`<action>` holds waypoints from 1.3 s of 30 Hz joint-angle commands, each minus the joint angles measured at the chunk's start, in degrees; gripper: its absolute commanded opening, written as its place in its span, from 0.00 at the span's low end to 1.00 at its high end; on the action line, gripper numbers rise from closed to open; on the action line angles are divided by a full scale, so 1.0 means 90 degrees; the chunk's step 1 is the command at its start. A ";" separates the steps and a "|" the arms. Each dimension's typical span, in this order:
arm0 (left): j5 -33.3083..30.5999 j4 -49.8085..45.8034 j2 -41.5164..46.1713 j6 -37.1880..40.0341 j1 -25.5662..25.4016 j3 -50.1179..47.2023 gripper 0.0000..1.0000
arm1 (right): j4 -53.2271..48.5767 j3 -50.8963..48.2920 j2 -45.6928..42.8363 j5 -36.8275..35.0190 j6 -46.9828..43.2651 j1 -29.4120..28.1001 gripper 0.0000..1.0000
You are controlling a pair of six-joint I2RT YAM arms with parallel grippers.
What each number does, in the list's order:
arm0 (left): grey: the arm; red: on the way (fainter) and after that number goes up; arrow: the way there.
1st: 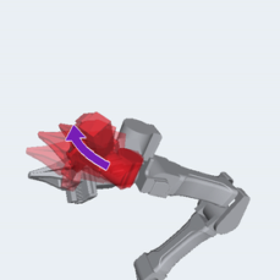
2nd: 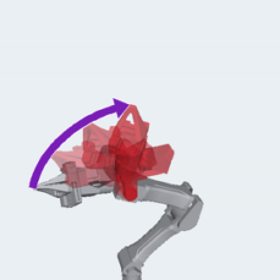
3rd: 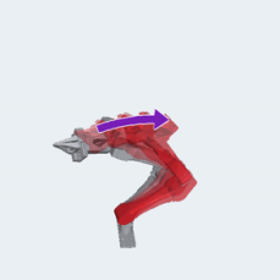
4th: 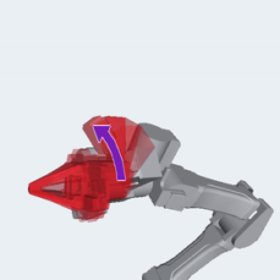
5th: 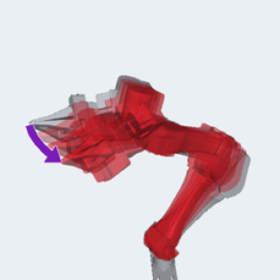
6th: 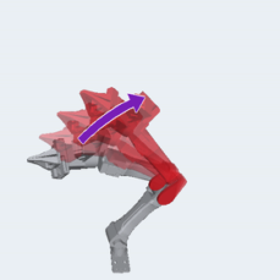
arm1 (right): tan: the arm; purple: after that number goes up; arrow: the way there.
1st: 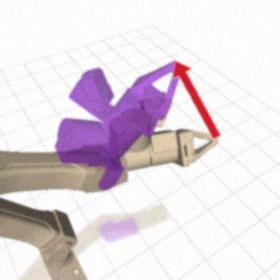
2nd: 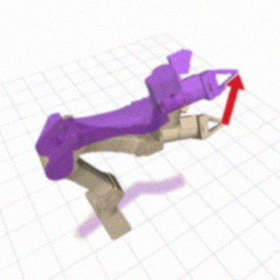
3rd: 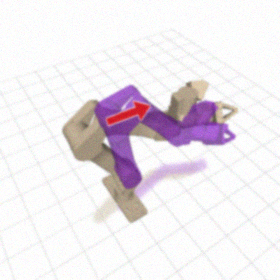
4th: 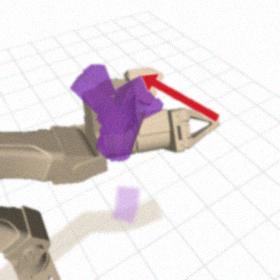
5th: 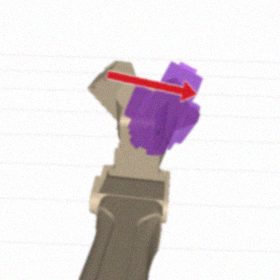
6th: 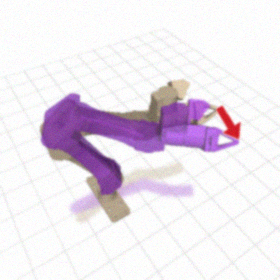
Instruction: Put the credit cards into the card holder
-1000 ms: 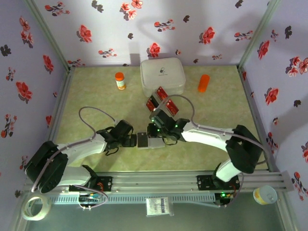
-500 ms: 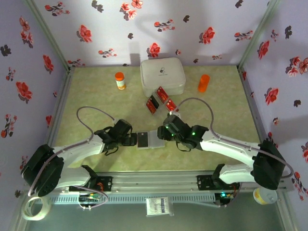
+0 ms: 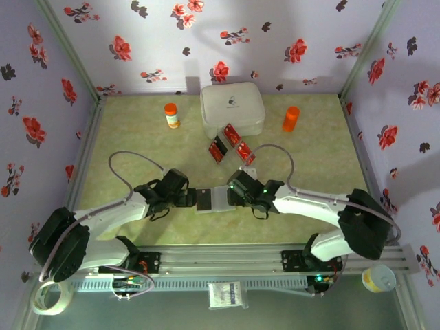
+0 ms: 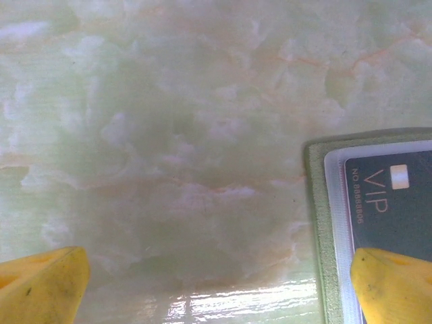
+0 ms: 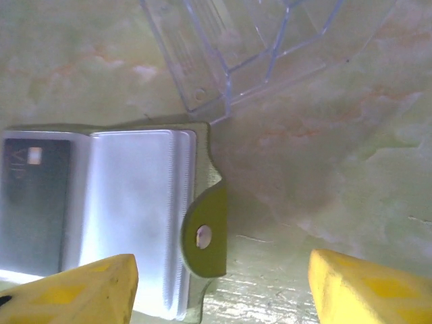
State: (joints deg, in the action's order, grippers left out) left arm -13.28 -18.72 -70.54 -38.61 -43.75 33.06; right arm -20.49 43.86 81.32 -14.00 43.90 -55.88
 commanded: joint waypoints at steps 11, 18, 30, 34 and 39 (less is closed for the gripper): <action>0.0155 -0.0120 -0.0002 -0.0025 0.0056 0.0072 1.00 | 0.0569 0.0021 0.0566 -0.0055 -0.0238 0.0039 0.18; 0.0317 -0.0115 -0.0015 -0.0032 0.0056 0.0179 1.00 | 0.0604 -0.0322 0.0236 0.0239 -0.0600 0.0039 0.00; 0.0546 -0.0100 -0.0042 -0.0148 0.0056 0.0335 1.00 | 0.0392 -0.0654 -0.0168 0.0807 -0.1559 0.0132 0.00; 0.0593 -0.0083 -0.0071 -0.0183 0.0055 0.0370 1.00 | 0.0302 -0.0677 -0.0124 0.0909 -0.1765 0.0392 0.00; 0.0650 -0.0085 -0.0109 -0.0187 0.0056 0.0408 1.00 | 0.0540 -0.0653 -0.0051 0.1098 -0.1831 0.0800 0.00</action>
State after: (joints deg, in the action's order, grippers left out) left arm -8.25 -18.72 -70.54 -39.13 -43.68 35.16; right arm -15.33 38.50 80.77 -5.69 29.43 -49.98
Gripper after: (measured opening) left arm 0.998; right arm 0.061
